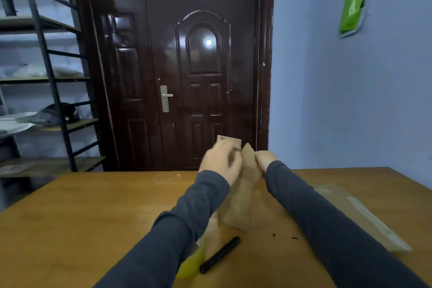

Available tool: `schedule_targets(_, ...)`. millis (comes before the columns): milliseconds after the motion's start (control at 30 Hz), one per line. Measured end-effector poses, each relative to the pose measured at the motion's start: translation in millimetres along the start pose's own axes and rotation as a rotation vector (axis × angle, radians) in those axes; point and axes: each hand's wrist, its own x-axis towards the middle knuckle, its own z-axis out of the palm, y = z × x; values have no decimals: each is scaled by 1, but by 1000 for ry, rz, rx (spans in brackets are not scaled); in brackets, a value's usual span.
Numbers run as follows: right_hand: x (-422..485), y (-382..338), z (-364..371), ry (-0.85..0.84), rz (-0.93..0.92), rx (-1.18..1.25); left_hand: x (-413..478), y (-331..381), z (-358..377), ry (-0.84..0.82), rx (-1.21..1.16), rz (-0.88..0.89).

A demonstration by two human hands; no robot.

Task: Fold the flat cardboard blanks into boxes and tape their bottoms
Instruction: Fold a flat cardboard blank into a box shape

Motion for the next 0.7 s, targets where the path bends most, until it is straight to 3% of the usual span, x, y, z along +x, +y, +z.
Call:
schedule_targets(67, -6, 0, -12, -23, -74, -51, 6, -5, -14, 130, -49, -151)
schedule_targets(233, -30, 0, -26, -73, -323, -152, 16, -21, -31, 115, -76, -655)
schedule_targets(333, -30, 1, -22, -44, -428, -251, 17, -37, -33, 89, -230, -793)
schedule_targets(467, -19, -1, -12, 58, -523, -214, 7, -50, -31, -107, -382, -849)
schedule_targets(533, -12, -3, -5, 207, -518, -137, 1, -57, -27, -61, -429, -817)
schedule_targets(633, -5, 2, 4, 513, -245, -47, -2, -63, -19, 3, -440, -849)
schedule_targets(700, 1, 8, 8, 509, -59, 189, -2, -63, -12, 39, -474, -889)
